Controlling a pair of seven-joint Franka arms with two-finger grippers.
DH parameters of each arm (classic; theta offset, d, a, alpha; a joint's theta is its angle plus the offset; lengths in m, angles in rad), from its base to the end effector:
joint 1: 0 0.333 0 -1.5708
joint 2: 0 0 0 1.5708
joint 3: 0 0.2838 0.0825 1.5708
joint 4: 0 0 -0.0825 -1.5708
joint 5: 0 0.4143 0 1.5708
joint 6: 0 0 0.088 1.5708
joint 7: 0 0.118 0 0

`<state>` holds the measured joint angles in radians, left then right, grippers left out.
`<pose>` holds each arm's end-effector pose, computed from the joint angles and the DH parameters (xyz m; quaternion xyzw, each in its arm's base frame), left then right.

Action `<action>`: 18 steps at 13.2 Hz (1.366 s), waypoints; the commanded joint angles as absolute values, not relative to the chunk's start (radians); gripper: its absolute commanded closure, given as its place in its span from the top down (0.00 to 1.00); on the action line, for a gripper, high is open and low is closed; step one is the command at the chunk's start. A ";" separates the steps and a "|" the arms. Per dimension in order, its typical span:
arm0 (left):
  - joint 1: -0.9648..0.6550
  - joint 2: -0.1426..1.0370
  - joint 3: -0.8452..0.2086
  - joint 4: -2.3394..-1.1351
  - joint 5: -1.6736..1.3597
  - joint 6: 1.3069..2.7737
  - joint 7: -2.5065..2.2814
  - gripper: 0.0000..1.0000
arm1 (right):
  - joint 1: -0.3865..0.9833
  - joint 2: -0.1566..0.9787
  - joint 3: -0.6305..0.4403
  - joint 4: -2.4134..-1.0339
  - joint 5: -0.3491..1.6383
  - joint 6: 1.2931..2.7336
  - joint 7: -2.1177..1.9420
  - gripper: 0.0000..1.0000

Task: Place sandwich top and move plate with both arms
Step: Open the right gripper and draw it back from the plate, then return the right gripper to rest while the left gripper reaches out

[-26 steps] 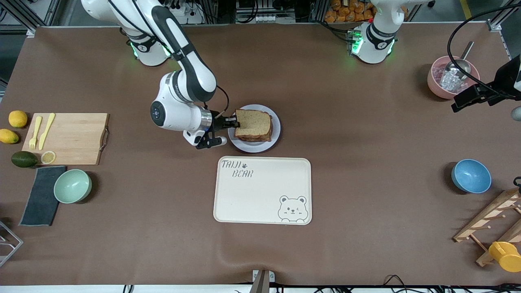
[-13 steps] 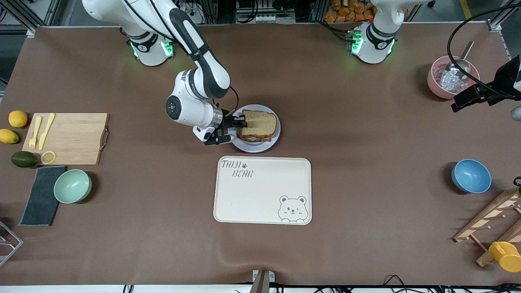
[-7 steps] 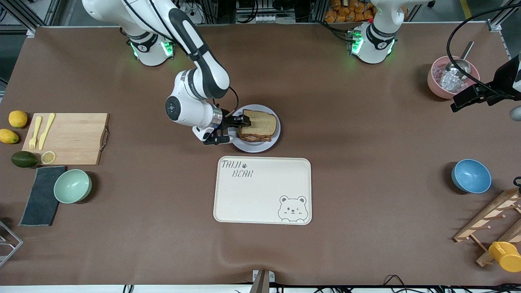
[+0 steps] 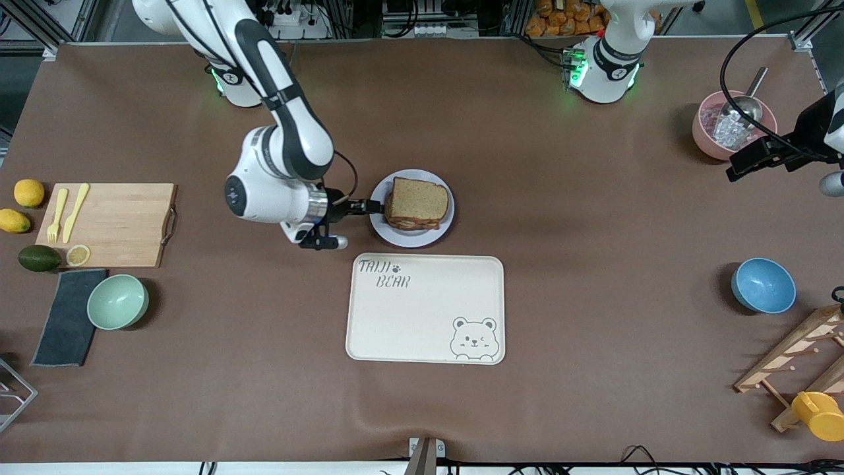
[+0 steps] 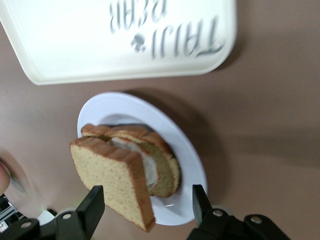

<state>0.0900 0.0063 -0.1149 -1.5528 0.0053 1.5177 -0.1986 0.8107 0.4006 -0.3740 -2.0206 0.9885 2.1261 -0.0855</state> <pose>0.5805 -0.0136 0.5821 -0.9960 -0.0868 0.0203 0.0046 0.5196 0.2882 0.1925 -0.9466 0.0550 0.1518 0.2790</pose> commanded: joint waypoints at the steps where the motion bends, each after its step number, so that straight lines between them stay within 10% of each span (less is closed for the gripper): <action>1: 0.095 -0.003 -0.121 -1.563 -0.008 1.509 -0.207 1.00 | 0.804 0.385 -0.466 -1.976 0.899 2.004 -0.071 0.81; 11: 0.110 0.089 -0.120 -1.597 -0.179 1.535 -0.186 1.00 | 0.709 0.388 -0.713 -1.787 0.586 1.712 -0.086 1.00; 18: 0.101 0.094 -0.123 -1.744 -0.274 1.653 -0.132 1.00 | 0.255 0.324 -0.338 -1.622 0.260 1.662 -0.127 1.00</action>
